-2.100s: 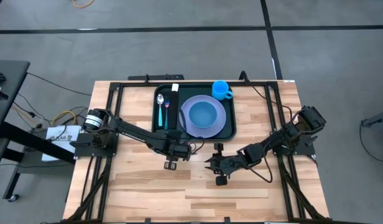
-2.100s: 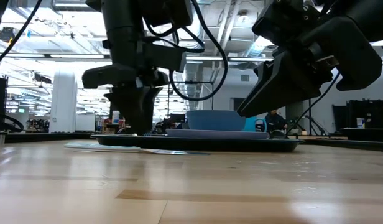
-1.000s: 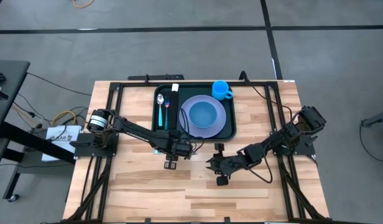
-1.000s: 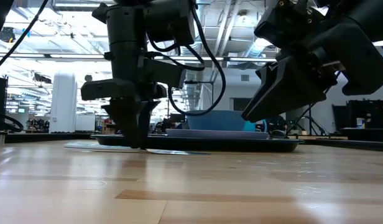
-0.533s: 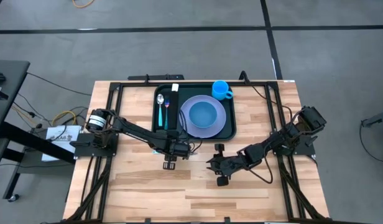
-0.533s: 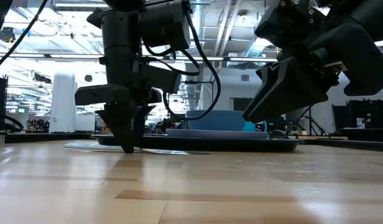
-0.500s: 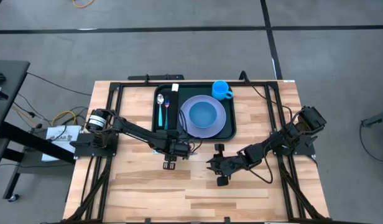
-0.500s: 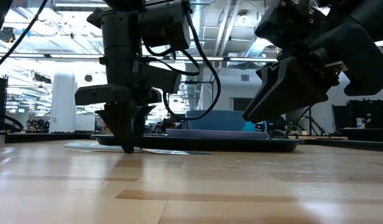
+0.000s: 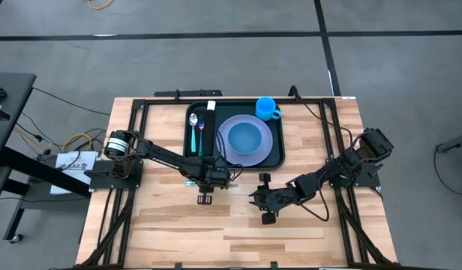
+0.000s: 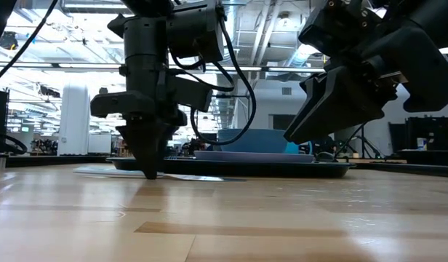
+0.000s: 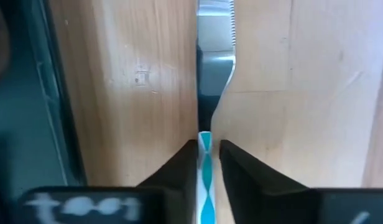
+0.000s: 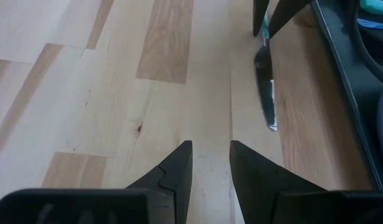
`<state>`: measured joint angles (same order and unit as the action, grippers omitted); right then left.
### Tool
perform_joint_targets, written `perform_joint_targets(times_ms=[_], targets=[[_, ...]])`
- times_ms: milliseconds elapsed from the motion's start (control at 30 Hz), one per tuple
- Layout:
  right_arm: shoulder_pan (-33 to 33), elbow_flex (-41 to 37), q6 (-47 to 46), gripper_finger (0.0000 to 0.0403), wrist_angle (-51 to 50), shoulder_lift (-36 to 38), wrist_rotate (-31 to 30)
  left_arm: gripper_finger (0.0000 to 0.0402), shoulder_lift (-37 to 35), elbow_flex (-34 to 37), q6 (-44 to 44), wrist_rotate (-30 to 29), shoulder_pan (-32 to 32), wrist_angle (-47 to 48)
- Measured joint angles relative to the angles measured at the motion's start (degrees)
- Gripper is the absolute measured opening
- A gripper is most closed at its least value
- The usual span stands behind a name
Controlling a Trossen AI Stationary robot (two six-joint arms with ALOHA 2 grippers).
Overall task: Set up tray
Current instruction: Put the blue patterned knife on the black napkin to the right of the blue fork
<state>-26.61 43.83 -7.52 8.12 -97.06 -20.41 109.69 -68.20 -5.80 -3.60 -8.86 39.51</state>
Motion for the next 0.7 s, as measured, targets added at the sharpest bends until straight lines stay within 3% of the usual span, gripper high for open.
perform_joint_targets(times_ms=[167,700], targets=[[0.0,0.0,0.0,0.01,0.0,0.0,0.0,0.001,0.0,0.0,-1.8,0.7,0.0,0.1],[-0.1,0.0,0.4,0.01,-0.2,0.0,0.0,0.0008,0.3,-1.0,-9.5,1.4,-0.1,2.1]])
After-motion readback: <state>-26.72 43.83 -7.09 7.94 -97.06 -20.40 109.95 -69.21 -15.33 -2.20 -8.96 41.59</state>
